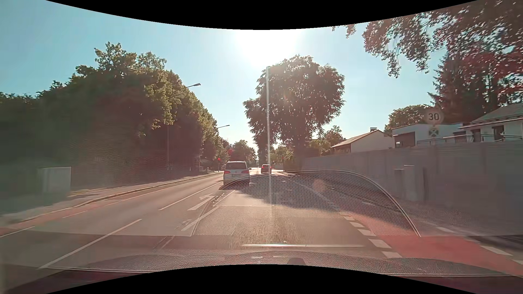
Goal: Follow the waypoints while adhering to traffic rules and regulations
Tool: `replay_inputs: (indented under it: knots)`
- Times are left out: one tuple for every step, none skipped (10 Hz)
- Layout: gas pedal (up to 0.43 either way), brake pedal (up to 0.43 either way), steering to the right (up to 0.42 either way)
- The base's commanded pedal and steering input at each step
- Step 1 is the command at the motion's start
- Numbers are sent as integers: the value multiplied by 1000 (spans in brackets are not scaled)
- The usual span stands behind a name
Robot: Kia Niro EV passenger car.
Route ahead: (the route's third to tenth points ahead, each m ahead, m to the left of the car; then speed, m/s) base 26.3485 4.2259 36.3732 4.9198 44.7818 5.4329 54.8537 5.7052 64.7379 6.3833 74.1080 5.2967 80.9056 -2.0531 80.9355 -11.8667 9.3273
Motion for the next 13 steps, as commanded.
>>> replay_inputs:
  knots:
    - [59, 0, 4]
    - [59, 6, 4]
    - [39, 6, 3]
    - [28, 0, 2]
    - [20, 6, 0]
    - [20, 6, -1]
    - [20, 0, -2]
    - [20, 6, -3]
    - [20, 6, -4]
    - [20, 6, -6]
    - [20, 6, -6]
    - [20, 6, -6]
    - [0, 0, -7]
